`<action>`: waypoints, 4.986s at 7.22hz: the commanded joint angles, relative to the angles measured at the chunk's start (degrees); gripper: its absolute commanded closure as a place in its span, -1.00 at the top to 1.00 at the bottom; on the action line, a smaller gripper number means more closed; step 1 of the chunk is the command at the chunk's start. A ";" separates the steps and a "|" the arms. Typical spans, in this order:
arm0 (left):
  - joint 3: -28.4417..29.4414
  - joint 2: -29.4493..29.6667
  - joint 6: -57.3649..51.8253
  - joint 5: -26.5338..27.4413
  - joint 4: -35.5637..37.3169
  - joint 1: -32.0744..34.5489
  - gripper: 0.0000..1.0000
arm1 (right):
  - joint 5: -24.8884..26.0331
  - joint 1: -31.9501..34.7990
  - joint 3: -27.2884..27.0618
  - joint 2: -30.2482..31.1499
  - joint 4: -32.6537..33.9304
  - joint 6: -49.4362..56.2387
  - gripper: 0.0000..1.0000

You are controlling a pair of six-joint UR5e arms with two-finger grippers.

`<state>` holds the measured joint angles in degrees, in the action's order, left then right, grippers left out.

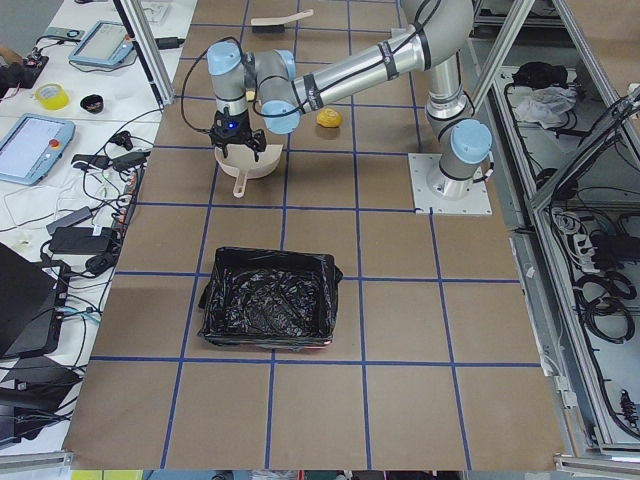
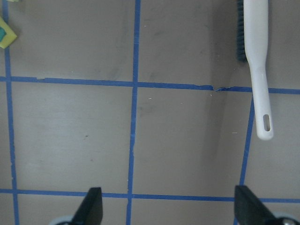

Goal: Sweep and dump trash into bin
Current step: 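Grasp the dustpan handle with the left gripper while the right grasps the brush, then drag the dustpan toward the sponge with the left gripper while the right lifts the brush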

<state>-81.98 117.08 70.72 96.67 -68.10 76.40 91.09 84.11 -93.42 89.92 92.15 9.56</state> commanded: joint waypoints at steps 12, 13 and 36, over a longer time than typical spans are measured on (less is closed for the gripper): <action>1.65 6.58 -4.54 -11.51 -2.83 -6.96 0.75 | 6.38 -14.94 -10.99 -16.60 22.61 15.84 1.00; 0.52 6.67 -4.54 -11.59 -1.96 -6.96 0.59 | 6.56 -14.94 -10.99 -18.97 25.07 15.49 1.00; 1.12 4.83 6.70 -6.23 -1.07 5.59 -1.00 | 3.94 9.47 -4.50 -20.48 23.07 -12.08 -1.00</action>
<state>-80.14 121.60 76.30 89.94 -69.62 80.24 96.93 90.49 -99.04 70.49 115.53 1.97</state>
